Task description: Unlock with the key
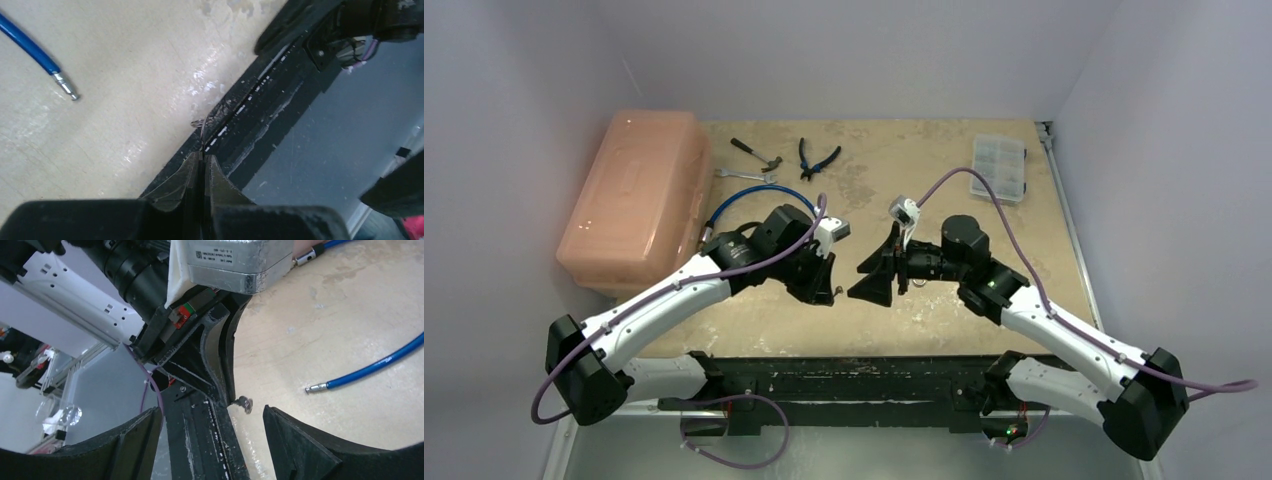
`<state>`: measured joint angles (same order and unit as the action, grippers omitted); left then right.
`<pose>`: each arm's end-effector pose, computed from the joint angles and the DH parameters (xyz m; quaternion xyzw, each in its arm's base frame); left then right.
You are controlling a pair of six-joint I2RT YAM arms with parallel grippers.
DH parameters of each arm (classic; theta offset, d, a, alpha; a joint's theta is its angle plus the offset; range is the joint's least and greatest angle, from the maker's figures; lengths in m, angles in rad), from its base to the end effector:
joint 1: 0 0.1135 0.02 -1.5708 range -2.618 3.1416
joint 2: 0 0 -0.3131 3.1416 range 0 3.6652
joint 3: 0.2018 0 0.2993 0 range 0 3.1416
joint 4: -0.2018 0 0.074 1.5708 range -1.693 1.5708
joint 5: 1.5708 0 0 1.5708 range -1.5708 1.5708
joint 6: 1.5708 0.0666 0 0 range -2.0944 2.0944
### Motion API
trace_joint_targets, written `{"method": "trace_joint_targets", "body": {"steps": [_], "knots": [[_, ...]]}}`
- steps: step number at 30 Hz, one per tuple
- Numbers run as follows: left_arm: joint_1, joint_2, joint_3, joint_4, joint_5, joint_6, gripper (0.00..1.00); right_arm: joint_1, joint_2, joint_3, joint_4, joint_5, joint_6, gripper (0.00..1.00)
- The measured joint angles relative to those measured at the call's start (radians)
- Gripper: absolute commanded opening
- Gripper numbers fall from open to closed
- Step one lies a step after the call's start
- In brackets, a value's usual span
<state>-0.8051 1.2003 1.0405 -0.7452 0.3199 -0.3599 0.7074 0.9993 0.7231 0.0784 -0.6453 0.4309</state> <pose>0.1862 -0.2239 0.3100 0.2568 0.8985 -0.3032 0.1866 0.1821 0.2084 0.3296 -0.3001 0.6989 0.5305 0.3742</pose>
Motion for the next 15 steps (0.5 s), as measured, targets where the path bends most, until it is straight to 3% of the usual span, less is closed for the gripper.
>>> {"method": "trace_joint_targets", "body": {"steps": [8, 15], "knots": [[0.000, -0.010, 0.030, -0.035, 0.134, -0.008, 0.00, 0.006, 0.062, -0.025, 0.077, -0.111, -0.050, 0.79], [0.000, -0.020, 0.030, -0.034, 0.217, -0.024, 0.00, 0.012, 0.122, -0.025, 0.106, -0.190, -0.062, 0.70]]}}
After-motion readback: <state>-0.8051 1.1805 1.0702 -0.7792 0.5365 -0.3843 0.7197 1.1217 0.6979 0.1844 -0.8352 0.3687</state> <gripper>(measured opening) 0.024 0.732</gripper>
